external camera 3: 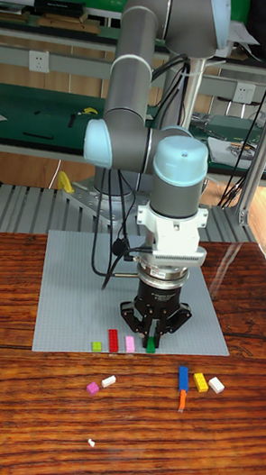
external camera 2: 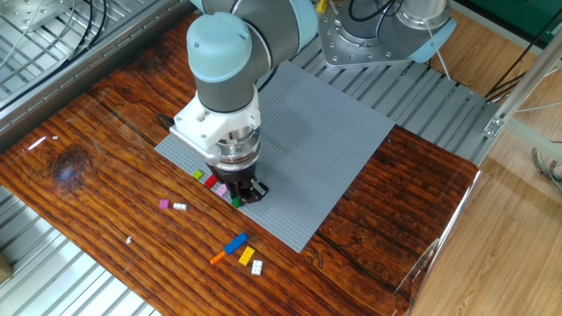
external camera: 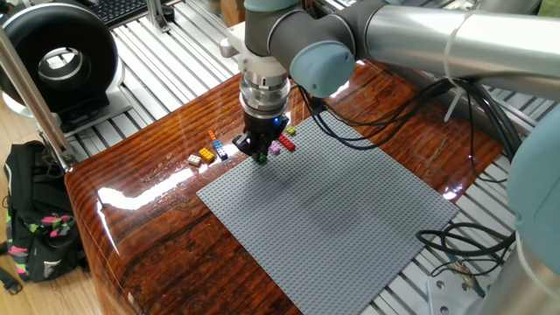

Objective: Build with small Lego blocks

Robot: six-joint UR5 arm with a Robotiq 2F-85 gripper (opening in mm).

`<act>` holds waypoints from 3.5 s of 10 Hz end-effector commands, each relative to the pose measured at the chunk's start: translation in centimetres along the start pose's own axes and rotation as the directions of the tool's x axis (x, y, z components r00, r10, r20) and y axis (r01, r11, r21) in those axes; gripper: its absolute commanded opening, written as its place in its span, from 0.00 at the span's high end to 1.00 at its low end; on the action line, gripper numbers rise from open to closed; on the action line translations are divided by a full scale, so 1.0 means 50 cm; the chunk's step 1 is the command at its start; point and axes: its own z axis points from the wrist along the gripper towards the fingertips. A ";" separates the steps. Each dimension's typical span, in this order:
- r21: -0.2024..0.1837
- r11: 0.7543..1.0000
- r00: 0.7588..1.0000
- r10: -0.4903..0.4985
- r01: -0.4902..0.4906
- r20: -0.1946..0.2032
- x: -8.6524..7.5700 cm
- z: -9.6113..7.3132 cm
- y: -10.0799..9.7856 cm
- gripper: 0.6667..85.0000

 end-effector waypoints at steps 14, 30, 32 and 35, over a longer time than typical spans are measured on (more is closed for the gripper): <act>0.021 1.000 0.999 0.021 -0.020 -0.030 0.011 -0.041 0.016 0.93; 0.016 0.999 0.998 0.040 -0.039 -0.041 0.004 -0.046 0.013 1.00; 0.031 0.999 0.998 0.044 -0.043 -0.033 -0.001 -0.049 0.008 1.00; 0.026 0.999 0.999 0.043 -0.043 -0.024 -0.010 -0.035 0.010 1.00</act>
